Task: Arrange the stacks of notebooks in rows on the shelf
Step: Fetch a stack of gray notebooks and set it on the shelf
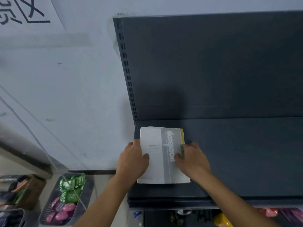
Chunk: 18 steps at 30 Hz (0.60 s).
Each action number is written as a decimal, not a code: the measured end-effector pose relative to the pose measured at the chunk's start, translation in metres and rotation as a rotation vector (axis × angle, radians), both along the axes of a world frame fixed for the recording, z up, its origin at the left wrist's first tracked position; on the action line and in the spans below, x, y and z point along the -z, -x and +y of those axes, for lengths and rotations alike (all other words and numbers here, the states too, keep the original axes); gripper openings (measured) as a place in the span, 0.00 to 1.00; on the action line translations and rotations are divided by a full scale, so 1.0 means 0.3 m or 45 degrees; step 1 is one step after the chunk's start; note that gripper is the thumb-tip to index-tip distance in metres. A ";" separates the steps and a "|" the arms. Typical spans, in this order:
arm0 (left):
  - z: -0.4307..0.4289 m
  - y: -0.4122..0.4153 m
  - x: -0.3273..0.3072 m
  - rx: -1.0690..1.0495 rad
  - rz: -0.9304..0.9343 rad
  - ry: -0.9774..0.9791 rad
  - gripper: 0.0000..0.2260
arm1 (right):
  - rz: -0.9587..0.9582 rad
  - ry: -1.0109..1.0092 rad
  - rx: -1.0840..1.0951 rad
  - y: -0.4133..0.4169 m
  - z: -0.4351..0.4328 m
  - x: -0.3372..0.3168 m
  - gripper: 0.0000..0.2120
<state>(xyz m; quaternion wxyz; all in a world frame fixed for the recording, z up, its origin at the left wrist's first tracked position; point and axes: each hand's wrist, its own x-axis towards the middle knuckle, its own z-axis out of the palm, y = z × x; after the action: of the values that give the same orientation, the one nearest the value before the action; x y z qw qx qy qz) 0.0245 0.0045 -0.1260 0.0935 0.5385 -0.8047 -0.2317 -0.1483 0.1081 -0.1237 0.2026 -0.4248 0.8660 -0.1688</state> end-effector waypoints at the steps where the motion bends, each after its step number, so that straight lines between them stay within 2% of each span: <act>1: -0.005 0.001 0.002 -0.004 0.001 -0.023 0.16 | -0.025 0.021 0.013 -0.002 -0.002 0.001 0.09; 5: -0.029 0.001 -0.002 -0.020 -0.008 -0.095 0.14 | -0.066 0.070 0.018 -0.009 -0.005 0.007 0.08; 12: -0.058 -0.021 -0.016 -0.094 0.060 -0.145 0.13 | -0.015 0.106 -0.061 -0.050 -0.015 0.007 0.13; 16: -0.077 -0.036 -0.026 -0.121 0.087 -0.188 0.12 | -0.065 0.149 -0.035 -0.053 -0.014 0.015 0.05; 18: -0.087 -0.045 -0.032 -0.117 0.086 -0.203 0.11 | -0.100 0.161 0.006 -0.049 -0.015 0.018 0.08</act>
<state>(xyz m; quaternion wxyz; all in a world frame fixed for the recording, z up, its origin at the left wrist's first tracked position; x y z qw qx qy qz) 0.0379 -0.0217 -0.1163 0.0878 0.5725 -0.7545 -0.3086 -0.1336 0.1035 -0.1290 0.2090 -0.4277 0.8460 -0.2401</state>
